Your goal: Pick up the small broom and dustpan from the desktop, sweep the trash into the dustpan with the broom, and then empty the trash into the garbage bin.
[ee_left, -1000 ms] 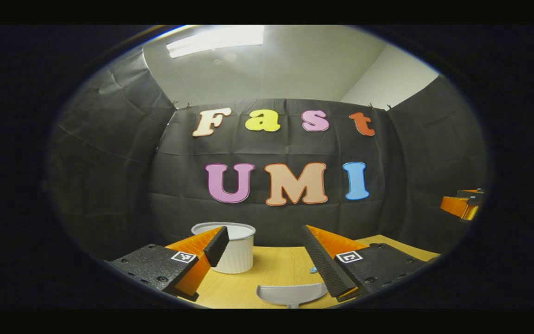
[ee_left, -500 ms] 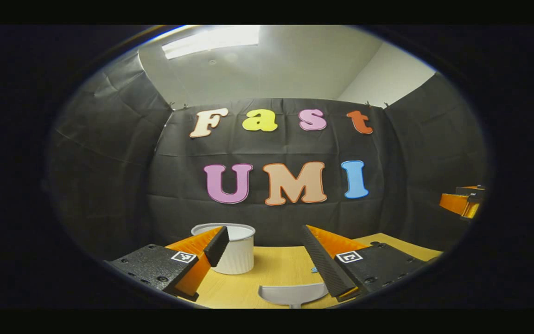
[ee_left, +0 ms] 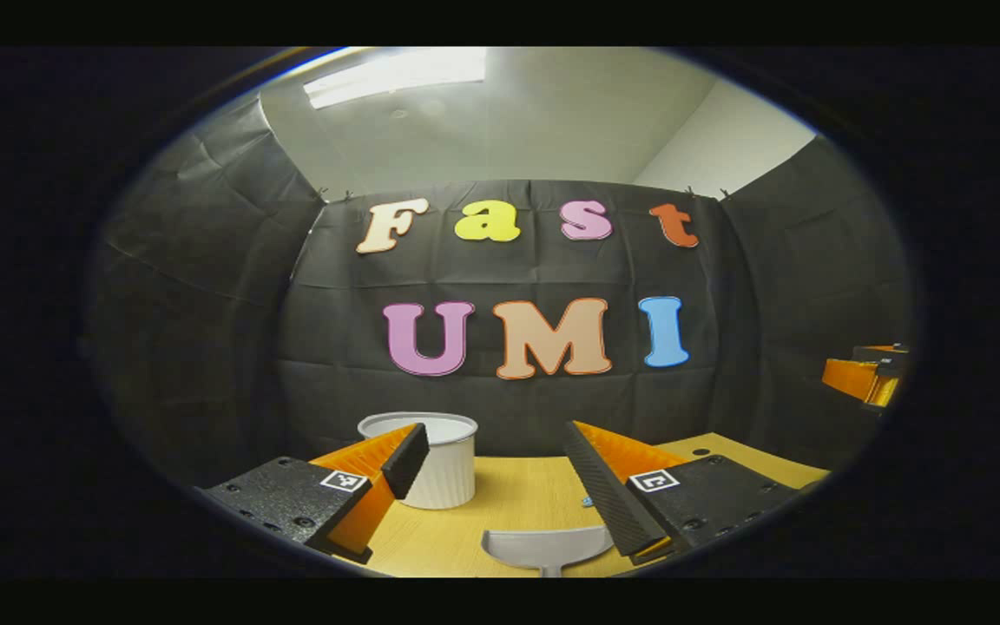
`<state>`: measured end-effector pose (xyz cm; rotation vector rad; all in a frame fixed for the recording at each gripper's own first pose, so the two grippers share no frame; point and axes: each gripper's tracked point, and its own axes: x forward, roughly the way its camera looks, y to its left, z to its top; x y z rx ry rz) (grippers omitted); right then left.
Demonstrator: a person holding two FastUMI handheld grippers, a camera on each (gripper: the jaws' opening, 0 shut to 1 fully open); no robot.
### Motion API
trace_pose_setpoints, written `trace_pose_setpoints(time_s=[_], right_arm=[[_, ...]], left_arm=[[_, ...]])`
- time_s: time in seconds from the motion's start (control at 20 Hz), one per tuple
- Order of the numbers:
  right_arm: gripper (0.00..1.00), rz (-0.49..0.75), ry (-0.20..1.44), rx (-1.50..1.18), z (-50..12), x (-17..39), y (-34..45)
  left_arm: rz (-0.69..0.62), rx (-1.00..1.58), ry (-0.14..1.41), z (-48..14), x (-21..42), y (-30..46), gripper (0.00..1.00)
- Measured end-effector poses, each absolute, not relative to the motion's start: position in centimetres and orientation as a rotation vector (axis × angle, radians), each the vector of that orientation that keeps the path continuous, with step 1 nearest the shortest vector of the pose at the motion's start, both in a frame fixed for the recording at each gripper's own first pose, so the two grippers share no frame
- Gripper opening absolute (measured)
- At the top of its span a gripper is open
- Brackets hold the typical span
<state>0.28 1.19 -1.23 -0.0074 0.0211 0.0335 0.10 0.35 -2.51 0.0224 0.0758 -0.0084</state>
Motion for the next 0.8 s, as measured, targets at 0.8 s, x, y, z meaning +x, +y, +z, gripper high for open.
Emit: trace_pose_setpoints(time_s=[0.8], right_arm=[[0.92, 0.102, 0.230, -0.028, -8.6, 0.0, 1.2]], left_arm=[[-0.028, 0.009, 0.280, -9.3, -1.0, -1.4, 0.92]])
